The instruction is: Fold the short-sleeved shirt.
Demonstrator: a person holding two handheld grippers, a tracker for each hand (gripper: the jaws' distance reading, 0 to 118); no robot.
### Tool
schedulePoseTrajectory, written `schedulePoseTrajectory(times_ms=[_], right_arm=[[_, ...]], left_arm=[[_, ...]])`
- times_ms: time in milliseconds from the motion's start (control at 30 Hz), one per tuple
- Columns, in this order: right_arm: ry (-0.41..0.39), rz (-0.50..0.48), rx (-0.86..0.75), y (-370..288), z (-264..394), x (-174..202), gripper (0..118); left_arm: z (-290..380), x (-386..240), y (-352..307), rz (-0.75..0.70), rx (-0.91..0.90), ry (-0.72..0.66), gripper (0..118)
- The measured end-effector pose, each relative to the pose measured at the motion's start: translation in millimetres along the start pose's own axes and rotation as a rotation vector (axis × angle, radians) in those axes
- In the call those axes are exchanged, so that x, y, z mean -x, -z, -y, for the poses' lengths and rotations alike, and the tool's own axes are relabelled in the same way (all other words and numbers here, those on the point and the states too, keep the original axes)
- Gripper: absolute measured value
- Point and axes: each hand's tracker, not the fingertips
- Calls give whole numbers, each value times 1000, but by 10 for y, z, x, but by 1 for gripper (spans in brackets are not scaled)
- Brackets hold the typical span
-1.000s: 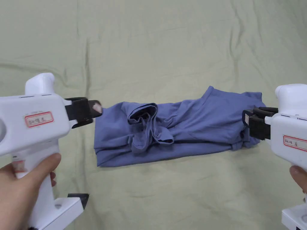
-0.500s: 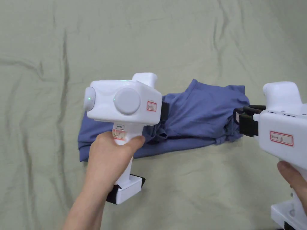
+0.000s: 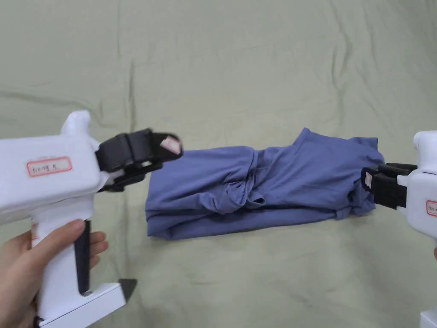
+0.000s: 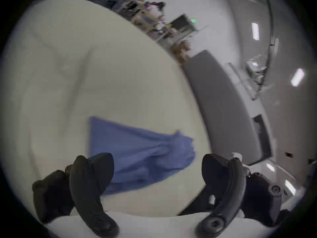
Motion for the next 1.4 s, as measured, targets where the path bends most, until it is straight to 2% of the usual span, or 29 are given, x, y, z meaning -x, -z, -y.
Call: schedulePoseTrajectory(times_ms=[67,133,200,267,300,333,367,400,433,467,533,567,733,800,833,900,1000,1300,1400], right_arm=[[-8,-2,9,15,21,43,2],[-15,-1,20,46,40,79,2],[-16,-2,32,85,58,104,2],[-21,1,47,110,78,125,2],[-24,5,52,113,84,130,2],[-26,11,58,123,95,108,2],[-28,14,61,129,103,83,2],[-29,17,62,123,108,76,2],[-29,16,62,116,114,66,2],[-29,12,62,114,116,55,2],[-29,9,62,113,117,43,2],[-32,10,63,111,116,44,2],[-25,3,40,48,100,34,2],[-26,1,34,37,93,33,2],[-27,1,30,37,89,32,2],[-25,1,26,43,77,20,2],[-18,-5,15,27,58,6,2],[-5,12,-15,-123,32,-115,2],[9,24,-14,-149,60,-200,2]], left_arm=[[11,295,81,-174,32,8,110],[27,418,296,-240,84,-14,110],[76,459,586,-188,132,-27,110],[147,370,933,-78,205,-44,109],[206,316,1040,-36,232,-37,104],[286,221,1136,-64,230,42,99],[319,79,1149,-256,218,194,74],[327,53,1124,-328,239,292,54],[291,118,1009,-296,223,245,34],[181,288,829,-174,194,86,13],[73,534,569,-88,169,-82,12],[58,557,445,-87,151,-71,12],[-69,490,-278,-276,65,45,12],[-149,483,-550,-403,13,26,12],[-161,407,-659,-500,-3,80,12],[-161,177,-721,-660,12,182,12],[-134,-141,-534,-727,60,287,12],[237,-1224,895,-436,250,526,12],[364,-1300,1379,-358,331,474,12]])
